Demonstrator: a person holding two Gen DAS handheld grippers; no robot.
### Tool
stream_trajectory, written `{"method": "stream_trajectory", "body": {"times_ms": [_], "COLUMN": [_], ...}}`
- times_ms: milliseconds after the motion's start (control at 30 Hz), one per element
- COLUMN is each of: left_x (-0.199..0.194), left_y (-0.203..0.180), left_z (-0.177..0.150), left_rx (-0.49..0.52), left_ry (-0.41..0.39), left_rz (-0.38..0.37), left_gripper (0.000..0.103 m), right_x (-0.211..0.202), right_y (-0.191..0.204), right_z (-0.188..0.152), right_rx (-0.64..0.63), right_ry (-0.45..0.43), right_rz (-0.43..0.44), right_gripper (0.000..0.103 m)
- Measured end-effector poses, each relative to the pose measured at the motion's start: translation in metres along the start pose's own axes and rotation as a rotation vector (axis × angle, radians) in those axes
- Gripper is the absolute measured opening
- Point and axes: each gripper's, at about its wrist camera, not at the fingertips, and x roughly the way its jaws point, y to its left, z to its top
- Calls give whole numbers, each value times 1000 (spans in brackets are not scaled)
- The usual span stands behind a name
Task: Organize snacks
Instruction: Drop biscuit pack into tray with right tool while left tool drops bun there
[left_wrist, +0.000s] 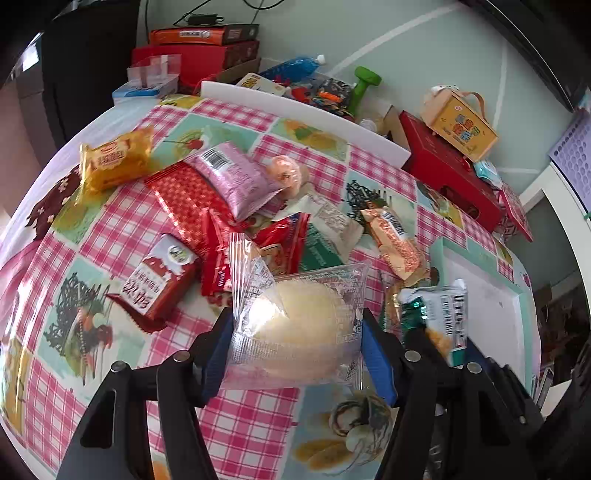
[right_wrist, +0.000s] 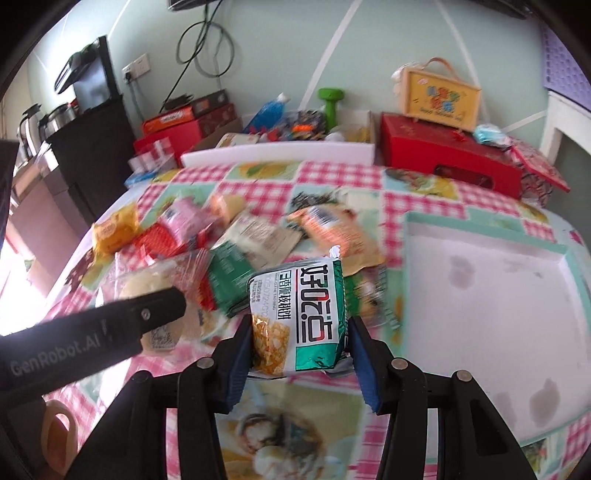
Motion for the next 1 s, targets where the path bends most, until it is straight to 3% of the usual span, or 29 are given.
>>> {"method": "stream_trajectory", "body": {"times_ms": [233, 567, 1000], "left_x": [3, 12, 55], "left_y": [-38, -110, -200], "left_z": [6, 12, 1], "left_rx": [95, 264, 421], "left_ry": [-30, -46, 32], "left_rz": [-31, -103, -152], "left_gripper": [66, 66, 66], "right_x": [-20, -33, -37], "right_y": [-53, -143, -218], "right_z": [12, 8, -13], "right_rx": [110, 301, 477], "right_ry": [-69, -95, -81], "right_rz": [-115, -259, -364], "right_gripper": [53, 53, 53]}}
